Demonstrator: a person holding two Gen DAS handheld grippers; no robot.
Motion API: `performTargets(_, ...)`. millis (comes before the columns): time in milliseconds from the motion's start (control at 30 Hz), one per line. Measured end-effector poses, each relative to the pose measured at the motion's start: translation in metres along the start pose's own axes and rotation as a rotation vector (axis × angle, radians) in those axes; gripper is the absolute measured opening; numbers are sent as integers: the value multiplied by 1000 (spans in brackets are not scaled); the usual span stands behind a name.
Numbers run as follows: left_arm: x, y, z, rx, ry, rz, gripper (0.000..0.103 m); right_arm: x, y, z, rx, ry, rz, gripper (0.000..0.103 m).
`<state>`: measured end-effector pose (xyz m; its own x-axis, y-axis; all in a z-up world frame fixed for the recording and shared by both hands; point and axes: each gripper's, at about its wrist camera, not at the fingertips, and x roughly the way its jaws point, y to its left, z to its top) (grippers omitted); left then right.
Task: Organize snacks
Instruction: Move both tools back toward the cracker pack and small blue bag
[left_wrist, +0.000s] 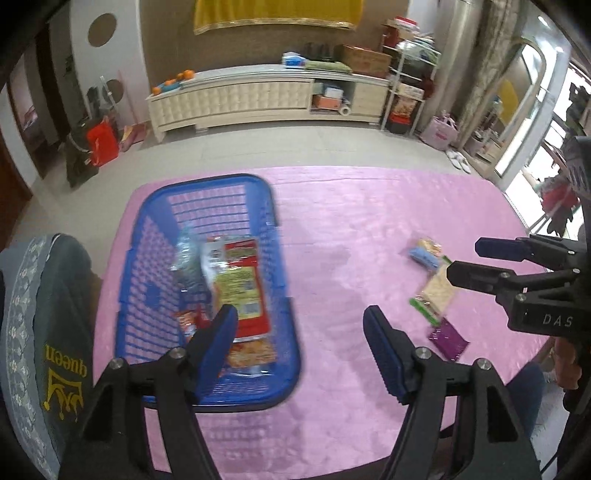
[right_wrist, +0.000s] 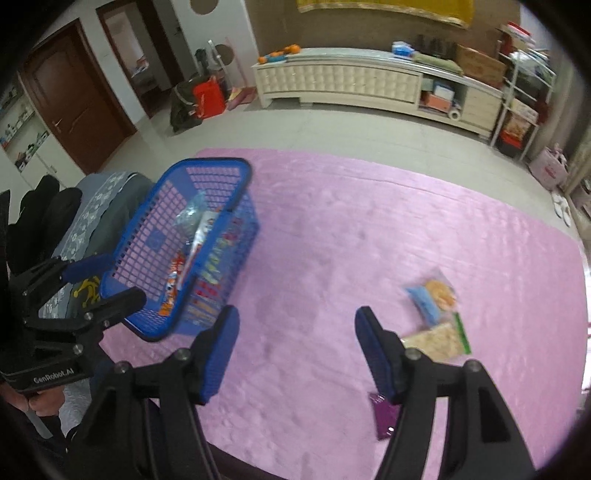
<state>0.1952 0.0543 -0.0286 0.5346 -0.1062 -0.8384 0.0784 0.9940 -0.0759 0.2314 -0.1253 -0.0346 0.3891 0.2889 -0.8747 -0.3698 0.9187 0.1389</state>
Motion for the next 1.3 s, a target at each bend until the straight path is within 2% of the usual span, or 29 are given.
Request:
performTargets(333, 18, -61, 13, 63, 14, -33, 68, -19, -56, -22, 78, -19, -15, 70)
performTargets(767, 66, -123, 24, 135, 90, -66, 68, -4, -124, -48, 152, 33, -46, 70)
performTargets(900, 78, -139, 29, 166, 89, -75, 68, -1, -144, -55, 193, 50, -53, 70)
performTargets(1033, 87, -149, 34, 202, 87, -111, 68, 1, -157, -55, 187, 74, -93, 70)
performTargets(1133, 95, -154, 37, 232, 83, -132, 73, -2, -166, -53, 170, 57, -131, 70)
performTargets(1300, 112, -165, 43, 268, 82, -151, 74, 4, -177, -54, 142, 34, -175, 70)
